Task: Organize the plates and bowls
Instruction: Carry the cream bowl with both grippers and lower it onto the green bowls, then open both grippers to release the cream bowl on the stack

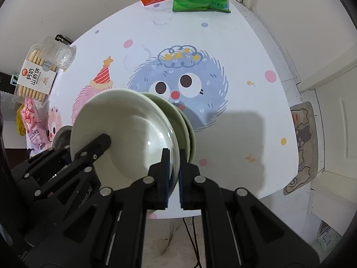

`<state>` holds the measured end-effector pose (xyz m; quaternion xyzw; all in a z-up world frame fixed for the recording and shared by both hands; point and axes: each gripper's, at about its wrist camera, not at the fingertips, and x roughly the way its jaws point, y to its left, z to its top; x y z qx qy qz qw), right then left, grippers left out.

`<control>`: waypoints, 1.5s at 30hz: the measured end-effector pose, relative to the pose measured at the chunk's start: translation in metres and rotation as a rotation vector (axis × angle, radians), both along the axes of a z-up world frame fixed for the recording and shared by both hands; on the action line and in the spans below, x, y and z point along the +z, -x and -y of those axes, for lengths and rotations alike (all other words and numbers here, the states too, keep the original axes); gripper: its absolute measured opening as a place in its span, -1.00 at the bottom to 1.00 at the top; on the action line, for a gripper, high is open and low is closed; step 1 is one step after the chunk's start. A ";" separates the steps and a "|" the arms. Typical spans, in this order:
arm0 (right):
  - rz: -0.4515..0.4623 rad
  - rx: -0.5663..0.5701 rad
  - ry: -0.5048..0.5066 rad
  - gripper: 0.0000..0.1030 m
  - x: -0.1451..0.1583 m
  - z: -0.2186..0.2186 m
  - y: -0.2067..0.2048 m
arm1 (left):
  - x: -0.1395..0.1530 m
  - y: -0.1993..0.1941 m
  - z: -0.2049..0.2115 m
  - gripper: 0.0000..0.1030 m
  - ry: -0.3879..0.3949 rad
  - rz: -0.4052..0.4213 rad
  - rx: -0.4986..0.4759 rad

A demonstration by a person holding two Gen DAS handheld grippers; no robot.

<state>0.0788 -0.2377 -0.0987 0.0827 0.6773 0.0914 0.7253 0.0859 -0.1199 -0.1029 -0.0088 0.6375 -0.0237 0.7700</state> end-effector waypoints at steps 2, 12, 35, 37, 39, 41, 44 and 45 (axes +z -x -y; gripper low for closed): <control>0.001 0.003 -0.002 -0.84 0.000 0.001 -0.001 | 0.000 0.001 0.001 -0.82 -0.004 0.000 0.000; 0.008 0.011 0.004 -0.84 -0.003 -0.003 0.001 | -0.010 0.004 0.002 -0.75 -0.049 0.024 -0.007; 0.020 -0.008 0.009 -0.80 -0.008 -0.002 -0.002 | -0.024 0.002 0.006 -0.31 -0.074 0.026 -0.026; 0.023 -0.006 0.012 -0.79 -0.007 -0.002 -0.002 | -0.023 0.002 0.005 -0.07 -0.075 0.032 -0.022; 0.026 -0.002 0.018 -0.78 -0.006 -0.003 -0.002 | -0.022 0.003 0.005 0.04 -0.078 0.039 -0.024; 0.027 -0.002 0.017 -0.77 -0.006 -0.003 -0.002 | -0.022 0.003 0.003 0.05 -0.079 0.040 -0.021; 0.029 -0.002 0.017 -0.75 -0.005 -0.003 -0.002 | -0.020 0.003 0.000 0.08 -0.073 0.045 -0.009; 0.031 -0.003 0.015 -0.73 -0.005 -0.003 -0.002 | -0.019 0.003 -0.001 0.10 -0.069 0.046 -0.005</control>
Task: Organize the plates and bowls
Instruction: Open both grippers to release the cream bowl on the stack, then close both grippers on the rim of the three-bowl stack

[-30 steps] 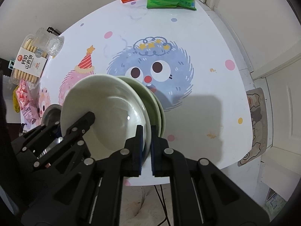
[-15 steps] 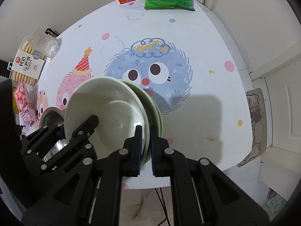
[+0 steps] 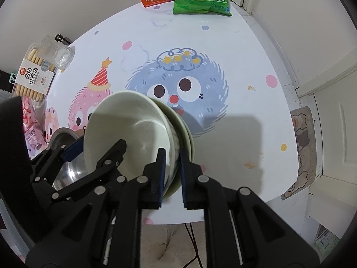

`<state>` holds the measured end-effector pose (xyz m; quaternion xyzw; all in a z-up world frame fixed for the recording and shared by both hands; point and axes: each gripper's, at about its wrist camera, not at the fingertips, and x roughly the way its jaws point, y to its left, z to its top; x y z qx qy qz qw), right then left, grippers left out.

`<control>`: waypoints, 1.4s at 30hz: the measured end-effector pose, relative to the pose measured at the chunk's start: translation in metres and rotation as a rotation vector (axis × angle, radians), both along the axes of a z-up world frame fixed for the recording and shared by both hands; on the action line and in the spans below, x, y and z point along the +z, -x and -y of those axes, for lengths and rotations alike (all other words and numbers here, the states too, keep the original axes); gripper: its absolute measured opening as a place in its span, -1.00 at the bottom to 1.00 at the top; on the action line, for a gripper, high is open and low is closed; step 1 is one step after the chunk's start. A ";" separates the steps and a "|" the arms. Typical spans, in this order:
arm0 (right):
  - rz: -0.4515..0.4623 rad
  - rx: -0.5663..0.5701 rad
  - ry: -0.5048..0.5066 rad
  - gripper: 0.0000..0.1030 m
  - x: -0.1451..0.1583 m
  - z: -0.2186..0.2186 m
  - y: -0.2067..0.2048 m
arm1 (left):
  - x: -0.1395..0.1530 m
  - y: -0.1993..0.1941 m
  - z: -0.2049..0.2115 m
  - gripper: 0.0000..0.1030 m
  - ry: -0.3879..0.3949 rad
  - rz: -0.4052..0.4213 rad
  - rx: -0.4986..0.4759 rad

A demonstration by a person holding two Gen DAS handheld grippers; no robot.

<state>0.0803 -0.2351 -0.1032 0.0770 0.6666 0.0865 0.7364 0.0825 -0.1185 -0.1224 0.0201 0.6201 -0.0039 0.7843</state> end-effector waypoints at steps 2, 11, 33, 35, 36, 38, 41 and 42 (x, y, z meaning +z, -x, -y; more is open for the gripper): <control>0.006 0.003 0.001 -0.68 0.002 0.000 0.001 | 0.002 0.000 -0.002 0.22 0.004 0.005 0.005; 0.021 -0.006 0.015 -0.55 0.010 0.006 0.002 | 0.006 -0.001 -0.006 0.30 0.017 0.010 0.016; 0.055 -0.063 -0.018 0.26 0.022 0.027 0.015 | 0.018 0.005 -0.014 0.75 0.038 0.035 -0.001; 0.046 -0.069 -0.016 0.26 0.014 0.028 0.014 | 0.011 0.002 -0.013 0.75 0.033 0.024 0.002; 0.043 -0.073 -0.018 0.26 0.010 0.028 0.013 | 0.008 0.001 -0.013 0.75 0.031 0.025 0.005; 0.033 -0.083 -0.018 0.26 0.002 0.028 0.011 | 0.002 -0.004 -0.014 0.75 0.041 0.013 0.004; 0.004 -0.101 -0.049 0.26 -0.009 0.028 0.009 | -0.007 -0.009 -0.015 0.75 0.069 -0.009 0.000; 0.001 -0.099 -0.051 0.26 -0.012 0.027 0.008 | -0.009 -0.010 -0.016 0.75 0.073 -0.014 0.004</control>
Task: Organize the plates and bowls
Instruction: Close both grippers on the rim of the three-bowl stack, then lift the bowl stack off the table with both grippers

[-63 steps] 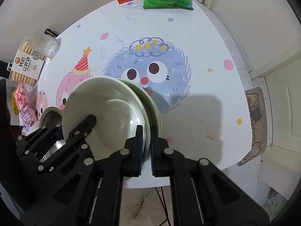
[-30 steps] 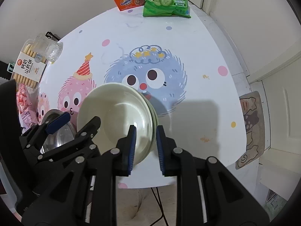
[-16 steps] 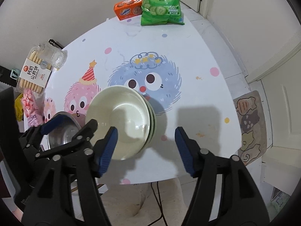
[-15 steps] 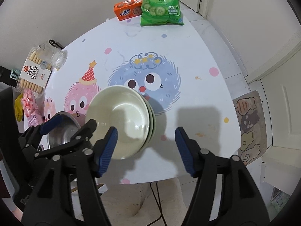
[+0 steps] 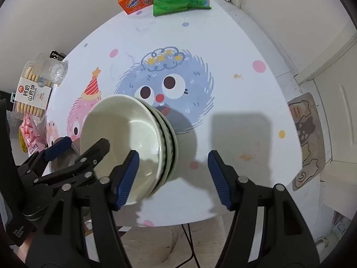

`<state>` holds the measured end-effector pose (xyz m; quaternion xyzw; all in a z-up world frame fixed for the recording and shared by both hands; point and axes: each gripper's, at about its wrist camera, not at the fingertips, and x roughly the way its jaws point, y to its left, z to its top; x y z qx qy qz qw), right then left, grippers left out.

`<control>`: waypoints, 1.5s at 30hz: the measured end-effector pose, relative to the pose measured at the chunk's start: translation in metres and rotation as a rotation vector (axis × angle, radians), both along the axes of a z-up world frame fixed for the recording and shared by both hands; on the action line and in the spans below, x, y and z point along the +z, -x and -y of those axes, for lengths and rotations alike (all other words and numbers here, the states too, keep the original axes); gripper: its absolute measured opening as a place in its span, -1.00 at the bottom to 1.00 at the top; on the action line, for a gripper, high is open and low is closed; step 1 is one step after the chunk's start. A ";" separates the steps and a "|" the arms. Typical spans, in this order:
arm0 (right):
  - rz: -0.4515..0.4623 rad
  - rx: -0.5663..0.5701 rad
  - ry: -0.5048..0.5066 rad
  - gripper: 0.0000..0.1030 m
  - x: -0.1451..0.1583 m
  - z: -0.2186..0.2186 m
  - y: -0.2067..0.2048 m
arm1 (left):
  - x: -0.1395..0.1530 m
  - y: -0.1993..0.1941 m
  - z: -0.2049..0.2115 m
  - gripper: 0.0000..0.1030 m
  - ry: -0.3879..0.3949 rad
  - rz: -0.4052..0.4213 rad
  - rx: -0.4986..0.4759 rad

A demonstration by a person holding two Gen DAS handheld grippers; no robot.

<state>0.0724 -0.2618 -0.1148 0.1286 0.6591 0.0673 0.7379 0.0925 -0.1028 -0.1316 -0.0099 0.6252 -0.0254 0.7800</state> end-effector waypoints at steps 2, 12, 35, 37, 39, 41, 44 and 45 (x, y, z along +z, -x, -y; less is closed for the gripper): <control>-0.003 0.005 0.005 0.26 -0.004 -0.003 -0.001 | -0.005 -0.002 -0.002 0.75 0.011 -0.013 0.009; -0.059 -0.030 -0.039 0.26 -0.027 0.004 -0.007 | -0.024 -0.004 -0.002 0.75 0.025 -0.041 0.009; -0.052 -0.012 -0.113 -0.29 -0.037 -0.006 -0.008 | -0.021 -0.011 0.001 -0.01 0.111 -0.007 -0.033; -0.054 -0.016 -0.121 -0.30 -0.038 -0.004 -0.007 | -0.021 -0.011 -0.001 -0.01 0.126 -0.014 -0.032; -0.053 -0.020 -0.119 -0.31 -0.037 -0.003 -0.007 | -0.021 -0.010 -0.004 -0.01 0.146 -0.029 -0.029; -0.056 -0.026 -0.115 -0.31 -0.036 -0.001 -0.007 | -0.022 -0.010 -0.008 -0.01 0.169 -0.041 -0.025; -0.063 -0.034 -0.119 -0.31 -0.037 0.000 -0.007 | -0.022 -0.010 -0.011 0.00 0.177 -0.045 -0.028; -0.063 -0.038 -0.121 -0.31 -0.037 0.001 -0.007 | -0.022 -0.010 -0.011 0.00 0.179 -0.050 -0.029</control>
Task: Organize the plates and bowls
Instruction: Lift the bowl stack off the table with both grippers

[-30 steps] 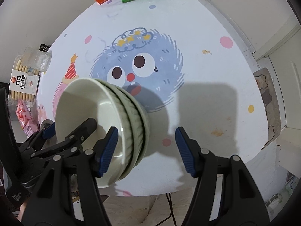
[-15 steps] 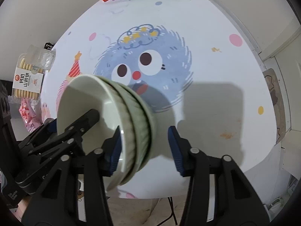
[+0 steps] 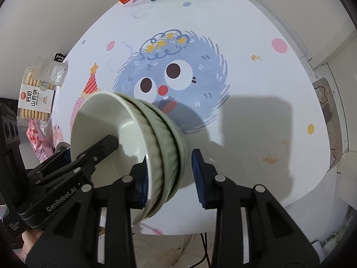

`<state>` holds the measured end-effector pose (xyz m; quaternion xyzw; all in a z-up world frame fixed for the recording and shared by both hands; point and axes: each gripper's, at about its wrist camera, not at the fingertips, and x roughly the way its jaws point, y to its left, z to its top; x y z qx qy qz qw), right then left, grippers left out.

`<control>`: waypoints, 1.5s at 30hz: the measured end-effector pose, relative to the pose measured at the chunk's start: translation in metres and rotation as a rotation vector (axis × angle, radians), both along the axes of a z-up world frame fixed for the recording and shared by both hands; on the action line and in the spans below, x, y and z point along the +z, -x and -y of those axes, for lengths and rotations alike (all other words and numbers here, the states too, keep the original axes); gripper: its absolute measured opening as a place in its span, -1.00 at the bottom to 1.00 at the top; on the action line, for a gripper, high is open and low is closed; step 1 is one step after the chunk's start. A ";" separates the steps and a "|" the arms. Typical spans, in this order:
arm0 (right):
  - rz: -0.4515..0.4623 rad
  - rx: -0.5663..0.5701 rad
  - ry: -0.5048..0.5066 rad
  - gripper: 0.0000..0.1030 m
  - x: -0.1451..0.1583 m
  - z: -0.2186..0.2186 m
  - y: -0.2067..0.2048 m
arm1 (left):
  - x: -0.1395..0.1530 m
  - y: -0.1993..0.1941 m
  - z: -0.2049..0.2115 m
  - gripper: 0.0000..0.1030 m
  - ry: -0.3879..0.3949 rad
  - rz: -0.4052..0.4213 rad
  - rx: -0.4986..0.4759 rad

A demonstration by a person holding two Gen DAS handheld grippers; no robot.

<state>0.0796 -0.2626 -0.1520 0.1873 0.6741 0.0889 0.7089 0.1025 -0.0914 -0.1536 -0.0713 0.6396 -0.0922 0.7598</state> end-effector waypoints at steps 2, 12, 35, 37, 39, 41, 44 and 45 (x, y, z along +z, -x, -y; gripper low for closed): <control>-0.002 -0.006 -0.004 -0.31 0.000 0.000 0.000 | 0.000 -0.001 0.000 0.00 -0.002 -0.010 0.003; 0.004 -0.007 0.012 -0.31 0.001 -0.001 0.001 | 0.001 0.003 0.005 0.18 -0.052 0.001 -0.021; -0.016 -0.032 0.001 -0.31 -0.001 -0.002 0.004 | 0.004 0.004 0.008 -0.30 -0.003 0.000 0.006; -0.021 -0.047 -0.023 -0.33 -0.002 0.000 0.004 | 0.005 0.004 0.010 -0.45 0.009 0.000 0.000; -0.023 -0.054 -0.034 -0.35 -0.003 0.001 0.004 | 0.005 0.003 0.010 -0.55 0.035 -0.005 -0.002; -0.023 -0.050 -0.033 -0.37 -0.003 0.001 0.004 | 0.005 0.003 0.008 -0.59 0.048 -0.005 -0.003; -0.028 -0.049 -0.037 -0.38 -0.003 0.002 0.004 | 0.004 0.001 0.002 -0.63 0.075 -0.020 0.005; -0.027 -0.044 -0.031 -0.39 -0.002 0.001 0.003 | 0.003 0.001 0.002 -0.64 0.076 -0.022 0.000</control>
